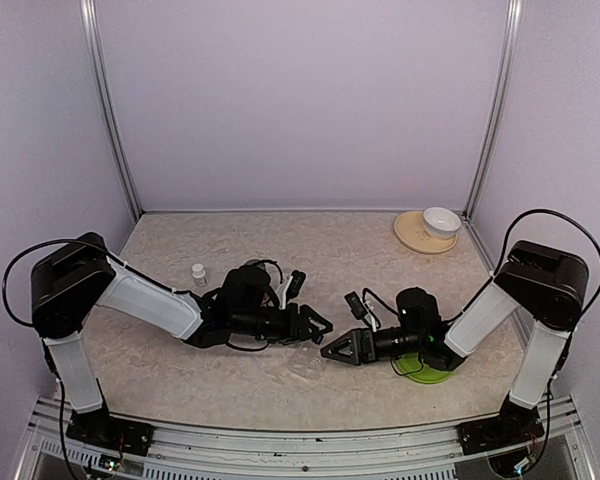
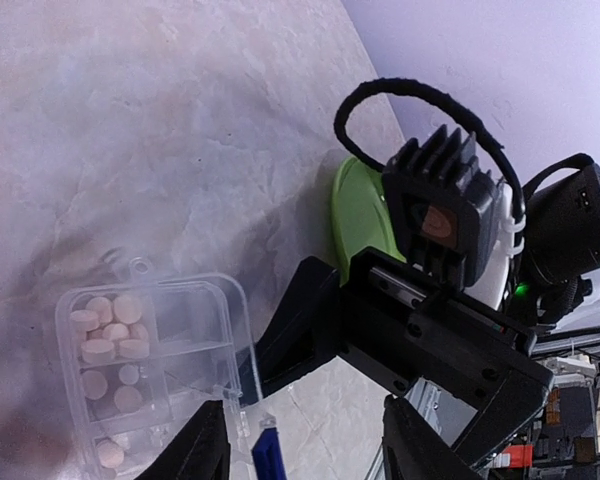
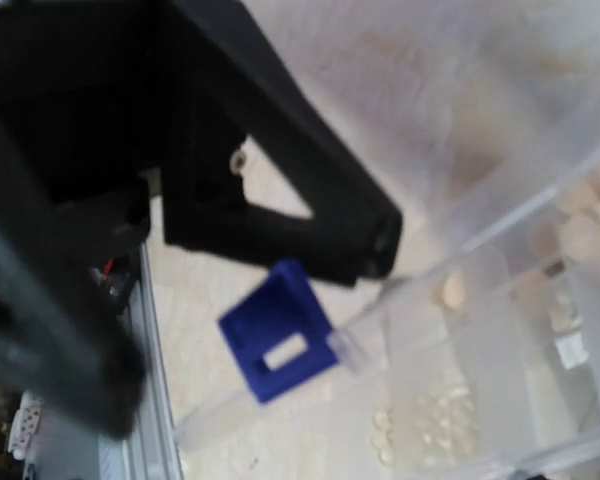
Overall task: Sort the pills into containers
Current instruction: Close the lid of the pill container.
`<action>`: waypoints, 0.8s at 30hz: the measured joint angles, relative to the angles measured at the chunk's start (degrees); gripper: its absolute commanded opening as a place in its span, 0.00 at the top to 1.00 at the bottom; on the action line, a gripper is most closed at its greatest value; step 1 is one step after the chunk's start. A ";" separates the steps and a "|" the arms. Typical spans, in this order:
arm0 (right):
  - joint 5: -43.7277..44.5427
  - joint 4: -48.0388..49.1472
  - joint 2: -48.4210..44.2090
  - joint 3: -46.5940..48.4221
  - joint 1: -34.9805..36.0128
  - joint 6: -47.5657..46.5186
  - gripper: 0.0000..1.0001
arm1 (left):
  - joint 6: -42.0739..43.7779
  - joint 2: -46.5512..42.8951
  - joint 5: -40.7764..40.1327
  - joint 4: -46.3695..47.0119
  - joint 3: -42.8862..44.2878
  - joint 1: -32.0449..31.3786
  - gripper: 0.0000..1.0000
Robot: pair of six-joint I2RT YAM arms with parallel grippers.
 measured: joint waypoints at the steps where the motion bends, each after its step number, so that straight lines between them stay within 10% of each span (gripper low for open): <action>1: -0.02 0.33 0.00 0.00 -0.07 0.22 0.10 | 0.15 0.02 0.20 -0.02 0.33 -0.15 0.48; 24: 1.22 -0.96 0.72 0.11 -1.07 4.02 0.17 | -0.04 4.74 2.73 -3.63 4.33 -0.98 0.48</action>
